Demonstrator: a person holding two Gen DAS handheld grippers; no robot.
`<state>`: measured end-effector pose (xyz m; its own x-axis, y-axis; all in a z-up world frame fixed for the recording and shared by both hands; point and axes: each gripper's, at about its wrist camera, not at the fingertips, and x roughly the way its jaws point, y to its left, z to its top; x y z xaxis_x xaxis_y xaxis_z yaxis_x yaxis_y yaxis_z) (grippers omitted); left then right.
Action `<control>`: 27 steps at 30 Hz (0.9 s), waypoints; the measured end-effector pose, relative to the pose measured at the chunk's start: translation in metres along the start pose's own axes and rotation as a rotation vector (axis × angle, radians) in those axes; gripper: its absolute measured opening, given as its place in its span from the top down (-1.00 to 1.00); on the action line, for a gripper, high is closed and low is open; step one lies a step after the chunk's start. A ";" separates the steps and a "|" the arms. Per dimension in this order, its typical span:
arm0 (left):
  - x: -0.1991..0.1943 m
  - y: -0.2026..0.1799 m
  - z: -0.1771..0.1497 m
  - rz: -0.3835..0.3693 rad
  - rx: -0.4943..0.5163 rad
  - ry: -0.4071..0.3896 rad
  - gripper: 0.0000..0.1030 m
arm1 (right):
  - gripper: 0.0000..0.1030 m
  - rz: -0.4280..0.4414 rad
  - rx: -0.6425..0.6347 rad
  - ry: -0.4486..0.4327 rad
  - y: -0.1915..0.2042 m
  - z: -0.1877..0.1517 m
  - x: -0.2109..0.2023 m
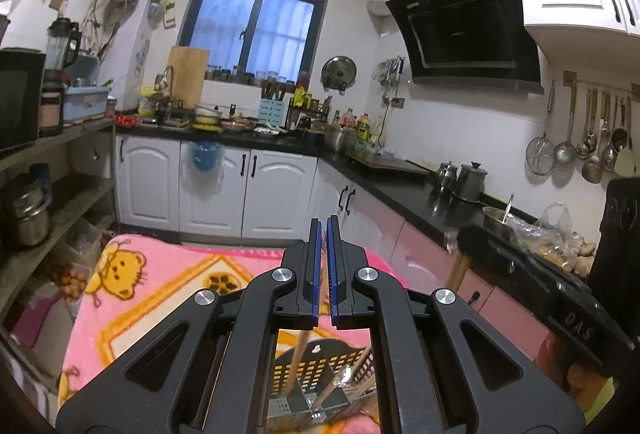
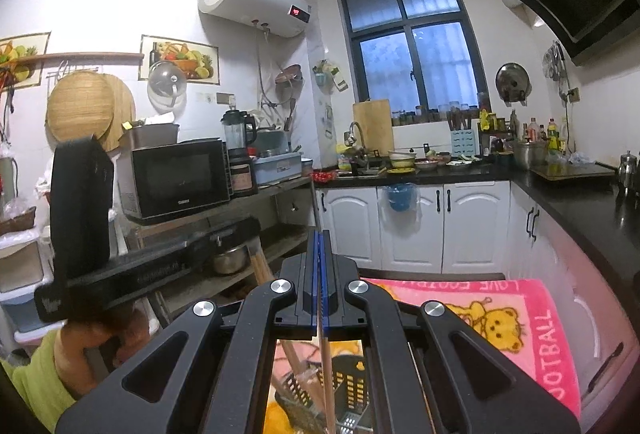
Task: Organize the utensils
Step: 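Lower the chopsticks into the caddy with both tools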
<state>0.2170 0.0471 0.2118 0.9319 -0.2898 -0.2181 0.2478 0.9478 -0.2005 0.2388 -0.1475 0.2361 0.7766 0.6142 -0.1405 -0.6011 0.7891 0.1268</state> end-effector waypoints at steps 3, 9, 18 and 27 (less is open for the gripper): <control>0.007 0.007 -0.007 -0.002 -0.018 0.014 0.98 | 0.98 -0.005 0.016 0.012 -0.006 -0.004 0.013; 0.017 0.018 -0.019 -0.002 -0.040 0.034 0.98 | 0.98 -0.039 0.039 0.071 -0.019 -0.019 0.042; 0.030 0.022 -0.034 -0.010 -0.046 0.074 0.98 | 0.98 -0.052 0.061 0.081 -0.025 -0.023 0.059; 0.041 0.024 -0.053 -0.015 -0.051 0.124 0.97 | 0.97 -0.054 0.069 0.117 -0.032 -0.041 0.071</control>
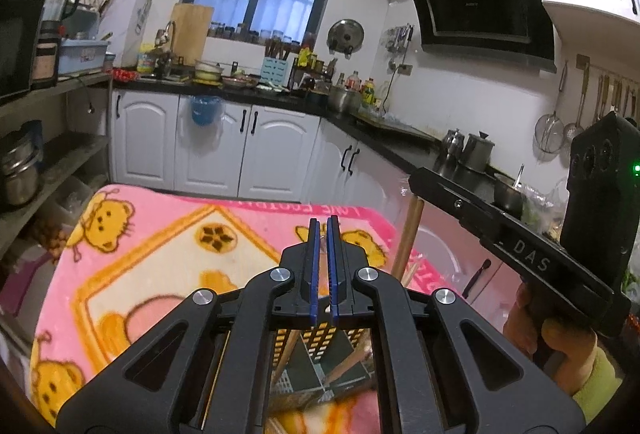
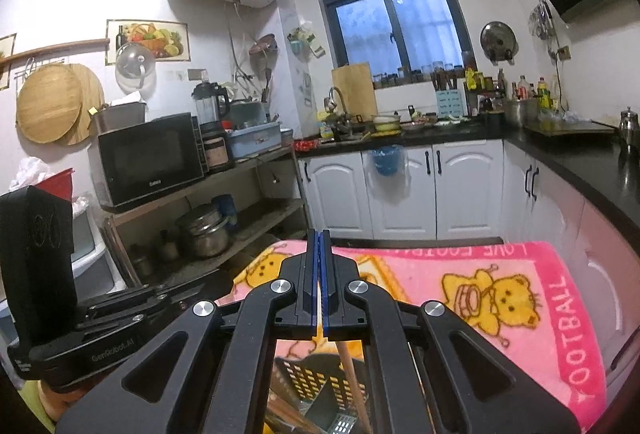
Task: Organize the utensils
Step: 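Lower the chopsticks into the caddy with both tools, then open both tools and pull them back from the caddy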
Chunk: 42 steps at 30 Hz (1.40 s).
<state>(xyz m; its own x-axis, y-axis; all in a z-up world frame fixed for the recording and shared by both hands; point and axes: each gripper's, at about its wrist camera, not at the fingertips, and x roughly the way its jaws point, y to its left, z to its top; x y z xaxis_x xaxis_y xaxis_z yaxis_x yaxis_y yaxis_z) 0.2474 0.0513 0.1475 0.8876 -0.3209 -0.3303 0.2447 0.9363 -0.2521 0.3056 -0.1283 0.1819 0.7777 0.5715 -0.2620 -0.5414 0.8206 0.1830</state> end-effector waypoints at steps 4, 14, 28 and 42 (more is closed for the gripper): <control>0.002 0.002 -0.006 0.001 -0.008 0.011 0.97 | 0.97 -0.013 0.017 0.015 -0.005 -0.006 -0.001; -0.003 0.002 -0.017 -0.003 -0.011 0.027 0.92 | 0.94 -0.063 0.032 0.049 -0.020 -0.026 -0.016; -0.029 0.002 -0.024 0.016 -0.024 0.014 0.29 | 0.40 -0.118 0.000 0.099 -0.022 -0.055 -0.048; -0.050 -0.009 -0.042 0.005 -0.026 0.015 -0.29 | -0.05 -0.110 0.008 0.129 -0.016 -0.084 -0.090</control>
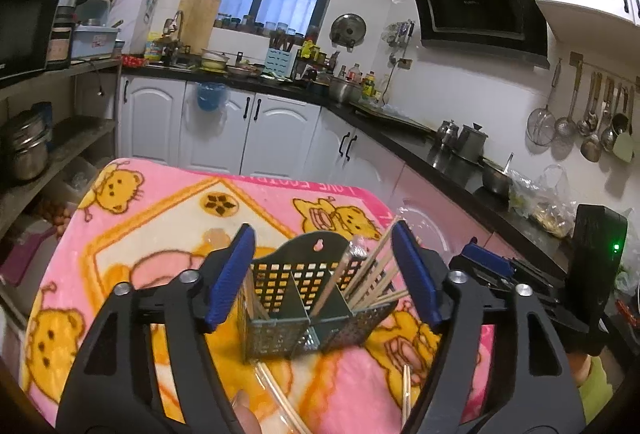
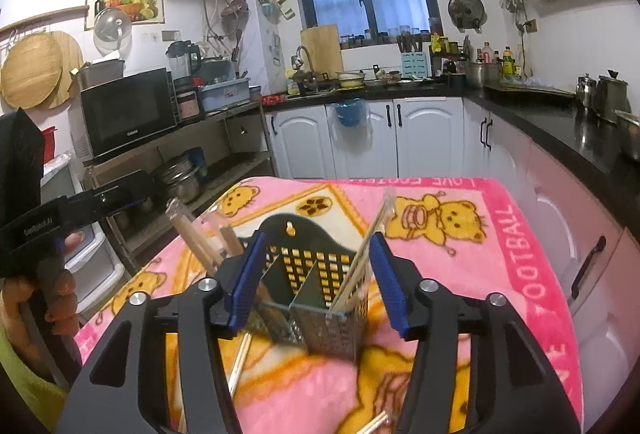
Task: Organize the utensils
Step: 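Open both tools and pull them back from the caddy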
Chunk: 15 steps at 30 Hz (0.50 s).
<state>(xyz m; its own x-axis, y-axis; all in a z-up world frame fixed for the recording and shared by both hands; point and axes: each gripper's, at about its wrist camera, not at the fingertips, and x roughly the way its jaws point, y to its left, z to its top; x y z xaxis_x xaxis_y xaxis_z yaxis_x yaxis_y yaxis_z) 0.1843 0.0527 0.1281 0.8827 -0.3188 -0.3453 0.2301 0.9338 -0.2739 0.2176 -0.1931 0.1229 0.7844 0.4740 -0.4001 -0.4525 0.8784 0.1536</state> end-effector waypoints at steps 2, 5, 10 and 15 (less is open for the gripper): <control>-0.005 -0.003 -0.004 0.005 0.009 -0.002 -0.33 | -0.06 0.006 0.003 0.002 0.000 -0.005 -0.005; -0.011 -0.005 -0.013 0.015 0.021 0.001 -0.50 | -0.09 0.007 0.005 0.005 0.000 -0.012 -0.011; -0.016 -0.005 -0.027 0.027 0.021 0.016 -0.64 | -0.11 0.006 0.015 0.022 -0.002 -0.028 -0.017; -0.020 -0.007 -0.040 0.025 0.026 0.035 -0.79 | -0.16 0.005 0.025 0.046 -0.003 -0.041 -0.020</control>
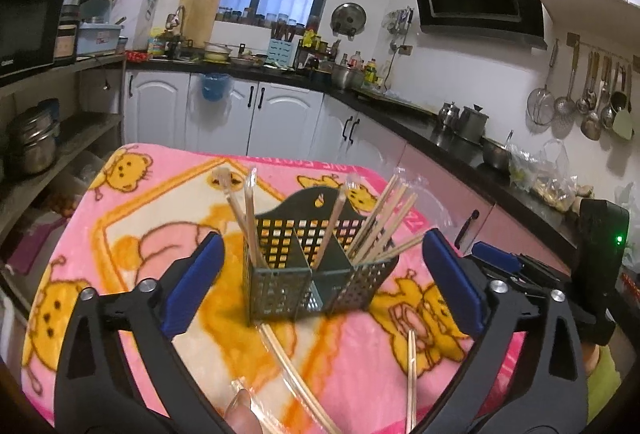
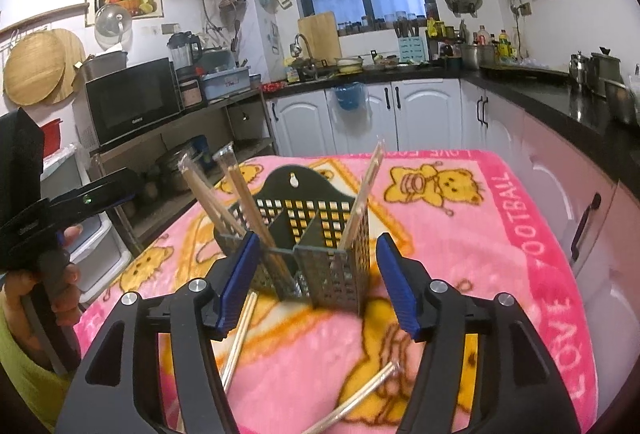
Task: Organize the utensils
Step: 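Open both tools and pull them back from the caddy, then lower the left tool onto a wrapped chopstick while the right tool lowers onto another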
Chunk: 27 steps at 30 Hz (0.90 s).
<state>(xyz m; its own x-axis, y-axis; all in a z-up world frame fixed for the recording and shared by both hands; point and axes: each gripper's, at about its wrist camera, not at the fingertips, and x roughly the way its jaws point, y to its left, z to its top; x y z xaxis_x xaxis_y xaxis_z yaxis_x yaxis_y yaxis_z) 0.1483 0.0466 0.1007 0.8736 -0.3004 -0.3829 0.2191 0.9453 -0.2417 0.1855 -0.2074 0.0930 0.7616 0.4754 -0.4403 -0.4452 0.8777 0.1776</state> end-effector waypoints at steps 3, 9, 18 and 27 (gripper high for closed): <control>-0.002 0.000 -0.007 0.002 0.000 0.008 -0.79 | -0.20 -0.001 0.004 0.008 0.000 -0.006 -0.002; -0.005 0.006 -0.018 0.008 -0.026 0.023 -0.79 | -0.27 0.000 0.002 0.014 0.002 -0.014 -0.007; -0.004 0.019 -0.047 0.041 -0.068 0.078 -0.79 | -0.27 0.011 -0.004 0.051 0.006 -0.033 -0.008; 0.004 0.027 -0.071 0.080 -0.089 0.130 -0.79 | -0.27 0.015 0.001 0.094 0.008 -0.052 -0.006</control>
<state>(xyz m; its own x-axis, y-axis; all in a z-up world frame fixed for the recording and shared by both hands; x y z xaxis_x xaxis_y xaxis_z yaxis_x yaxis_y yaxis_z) 0.1268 0.0617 0.0289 0.8220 -0.2439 -0.5146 0.1066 0.9536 -0.2817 0.1531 -0.2069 0.0517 0.7078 0.4804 -0.5180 -0.4551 0.8708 0.1858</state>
